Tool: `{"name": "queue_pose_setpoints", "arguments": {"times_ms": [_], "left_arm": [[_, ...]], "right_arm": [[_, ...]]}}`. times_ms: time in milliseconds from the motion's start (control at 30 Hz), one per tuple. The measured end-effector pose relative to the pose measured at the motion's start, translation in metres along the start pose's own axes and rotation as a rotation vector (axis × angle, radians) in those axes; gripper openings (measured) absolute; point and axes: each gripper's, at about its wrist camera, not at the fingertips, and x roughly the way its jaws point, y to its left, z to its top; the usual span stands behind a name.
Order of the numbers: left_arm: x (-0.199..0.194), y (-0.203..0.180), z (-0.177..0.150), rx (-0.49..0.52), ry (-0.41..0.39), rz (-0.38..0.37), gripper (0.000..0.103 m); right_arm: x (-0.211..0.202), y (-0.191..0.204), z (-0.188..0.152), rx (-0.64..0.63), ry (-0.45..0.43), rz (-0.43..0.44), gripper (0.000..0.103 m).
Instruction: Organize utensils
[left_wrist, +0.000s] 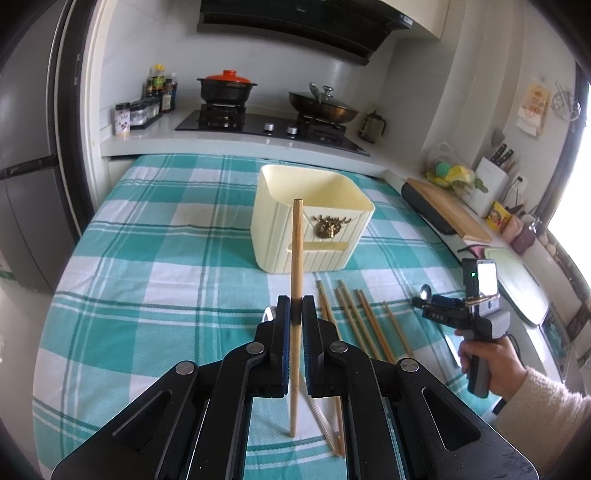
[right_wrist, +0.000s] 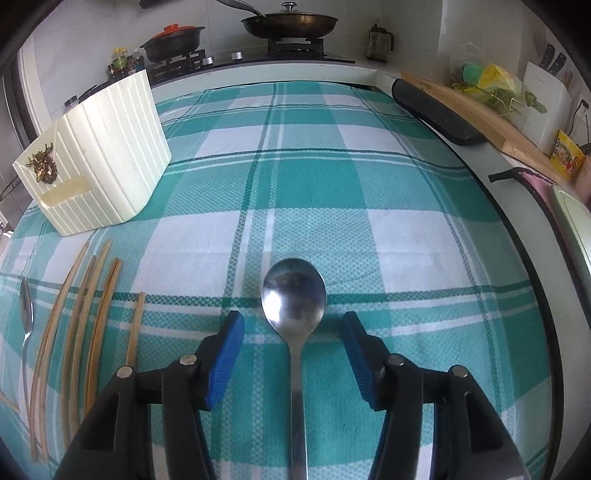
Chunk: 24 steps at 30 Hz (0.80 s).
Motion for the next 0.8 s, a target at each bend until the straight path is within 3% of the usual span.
{"name": "queue_pose_setpoints", "arguments": {"times_ms": [67, 100, 233, 500, 800], "left_arm": [[0.001, 0.001, 0.0, -0.003, 0.001, -0.001, 0.005], [0.001, 0.001, 0.0, -0.004, 0.002, -0.001, 0.005], [-0.002, 0.002, 0.0, -0.002, -0.001, -0.003, 0.005], [-0.013, -0.002, 0.0, 0.003, -0.025, -0.017, 0.005], [-0.022, -0.014, 0.007, 0.031, -0.05, -0.026, 0.005]], "right_arm": [[0.003, 0.002, 0.003, 0.004, -0.021, -0.024, 0.052], [0.002, 0.002, 0.004, 0.002, -0.036, -0.036, 0.036], [-0.015, -0.002, -0.002, 0.016, -0.102, 0.011, 0.036], [-0.102, 0.006, -0.009, -0.015, -0.291, 0.162, 0.036], [-0.148, 0.014, -0.006, -0.025, -0.368, 0.22, 0.036]]}}
